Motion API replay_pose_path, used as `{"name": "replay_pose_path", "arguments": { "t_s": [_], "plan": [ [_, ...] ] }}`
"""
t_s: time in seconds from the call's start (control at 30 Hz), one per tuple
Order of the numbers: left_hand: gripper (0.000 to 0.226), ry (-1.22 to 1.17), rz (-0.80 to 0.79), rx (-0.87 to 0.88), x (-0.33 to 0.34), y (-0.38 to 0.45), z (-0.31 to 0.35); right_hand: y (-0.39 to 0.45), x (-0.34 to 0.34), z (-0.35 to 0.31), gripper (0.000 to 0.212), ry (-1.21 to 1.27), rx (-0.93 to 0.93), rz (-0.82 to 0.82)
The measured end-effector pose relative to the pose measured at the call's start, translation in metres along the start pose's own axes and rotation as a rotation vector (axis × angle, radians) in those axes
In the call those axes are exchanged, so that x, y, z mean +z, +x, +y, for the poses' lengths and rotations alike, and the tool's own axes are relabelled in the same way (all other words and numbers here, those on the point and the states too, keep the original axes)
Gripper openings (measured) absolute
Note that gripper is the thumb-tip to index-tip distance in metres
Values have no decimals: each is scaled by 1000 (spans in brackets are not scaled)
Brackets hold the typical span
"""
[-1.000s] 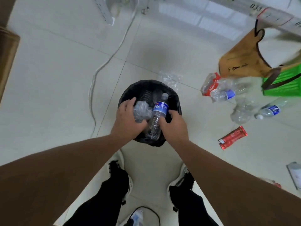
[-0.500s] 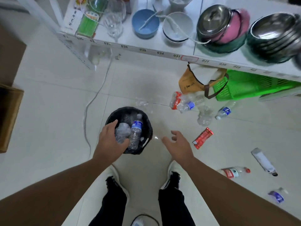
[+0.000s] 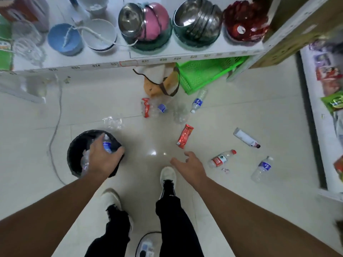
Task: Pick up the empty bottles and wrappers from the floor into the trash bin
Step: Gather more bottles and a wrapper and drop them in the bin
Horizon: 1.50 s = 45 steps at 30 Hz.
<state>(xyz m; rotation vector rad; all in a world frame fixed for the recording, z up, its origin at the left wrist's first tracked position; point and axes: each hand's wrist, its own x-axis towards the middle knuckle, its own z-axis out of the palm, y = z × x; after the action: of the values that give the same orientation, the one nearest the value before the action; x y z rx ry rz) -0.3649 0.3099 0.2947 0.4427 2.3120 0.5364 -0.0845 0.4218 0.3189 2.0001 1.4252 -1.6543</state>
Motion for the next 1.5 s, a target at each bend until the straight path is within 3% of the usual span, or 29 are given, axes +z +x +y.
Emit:
{"name": "replay_pose_path", "arguments": {
  "t_s": [0.4,0.63,0.83,1.0,1.2,1.5],
  "plan": [
    [105,211,-281,319,26,-8,81,-30,-58,46,108,109,98,194],
    [103,320,-391,455,-22,-84,114,-126,-79,45,113,250,85,277],
    [111,331,-429,466,-36,-144,158,-203,-115,62,118,264,111,294],
    [113,334,-446,428,-5,-182,178,-222,-157,96,107,302,118,292],
    [108,403,-466,412,47,-222,190,-217,-200,150,114,396,120,261],
    [103,414,-427,421,130,-223,213,-168,-240,206,100,377,171,256]
  ]
}}
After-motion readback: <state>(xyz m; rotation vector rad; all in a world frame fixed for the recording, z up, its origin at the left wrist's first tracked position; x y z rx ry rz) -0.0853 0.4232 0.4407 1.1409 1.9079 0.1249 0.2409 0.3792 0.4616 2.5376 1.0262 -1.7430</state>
